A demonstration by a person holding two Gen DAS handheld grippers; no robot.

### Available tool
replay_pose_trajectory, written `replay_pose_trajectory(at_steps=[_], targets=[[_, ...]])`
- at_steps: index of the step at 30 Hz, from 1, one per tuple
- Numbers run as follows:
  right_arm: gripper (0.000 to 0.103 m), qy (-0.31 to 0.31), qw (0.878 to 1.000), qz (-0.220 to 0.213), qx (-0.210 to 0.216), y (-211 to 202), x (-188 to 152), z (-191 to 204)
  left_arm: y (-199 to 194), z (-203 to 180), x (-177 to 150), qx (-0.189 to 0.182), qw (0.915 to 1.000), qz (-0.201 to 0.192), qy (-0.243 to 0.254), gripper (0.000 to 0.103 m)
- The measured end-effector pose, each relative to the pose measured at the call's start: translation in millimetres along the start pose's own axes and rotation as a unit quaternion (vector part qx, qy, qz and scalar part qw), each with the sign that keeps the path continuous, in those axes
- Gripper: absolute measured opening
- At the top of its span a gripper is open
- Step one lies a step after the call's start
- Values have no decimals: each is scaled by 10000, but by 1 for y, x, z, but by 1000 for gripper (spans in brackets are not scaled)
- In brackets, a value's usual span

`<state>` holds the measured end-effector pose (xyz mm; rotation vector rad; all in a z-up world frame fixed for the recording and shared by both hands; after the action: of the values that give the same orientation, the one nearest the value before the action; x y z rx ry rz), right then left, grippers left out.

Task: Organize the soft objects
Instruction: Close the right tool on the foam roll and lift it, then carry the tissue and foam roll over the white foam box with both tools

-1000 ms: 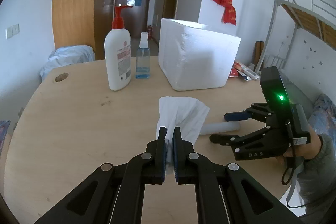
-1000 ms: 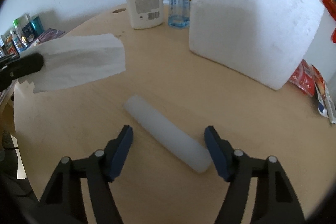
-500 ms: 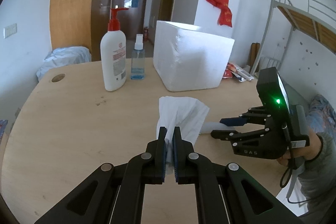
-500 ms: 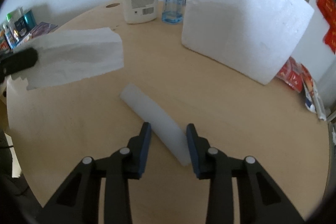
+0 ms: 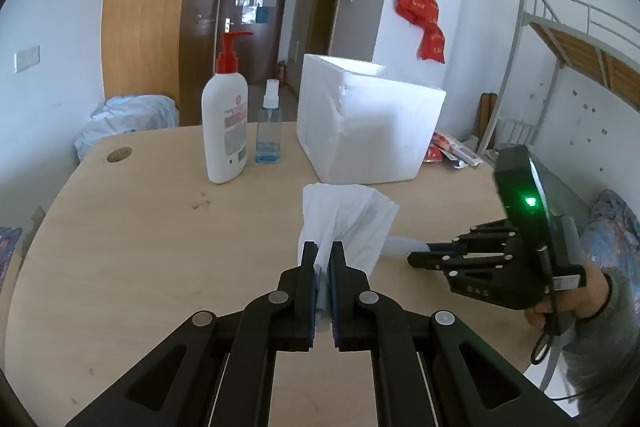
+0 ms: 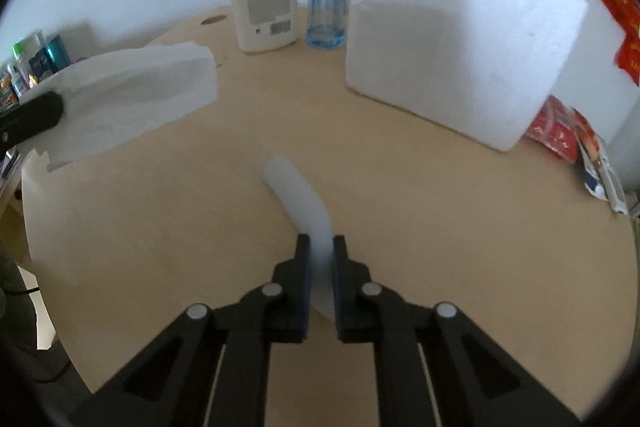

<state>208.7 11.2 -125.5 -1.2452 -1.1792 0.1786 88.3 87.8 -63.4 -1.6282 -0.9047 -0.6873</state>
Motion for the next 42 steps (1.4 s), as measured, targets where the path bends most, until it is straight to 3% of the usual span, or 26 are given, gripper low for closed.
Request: replay_pose_trajectory(at_steps=[12,21,42], targets=[[12,749,9934,-869,87,-70,-1,-24,-8,-12,1,-88,9999,-110,63,6],[12,1147,9832,-1412,118,-109,-8,-32,-26,-22,8,-104,9988,-455,116,6],[12,1420,9551,-2600,-104,-200,-16,-39,-92,-69,39,-77,9893,-1320,612,6]])
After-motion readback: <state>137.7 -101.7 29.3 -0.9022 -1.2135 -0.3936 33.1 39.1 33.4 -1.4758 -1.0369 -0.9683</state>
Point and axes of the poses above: each gripper's, at about its wrist camera, not at the fingertips, and y roughly the way its jaws point, z to its left, x to its top, the point moved 3 cm from there along y, roughly the way its jaws point, and after that the axes turned 9 degrees about -x, right-handed, at the moved point
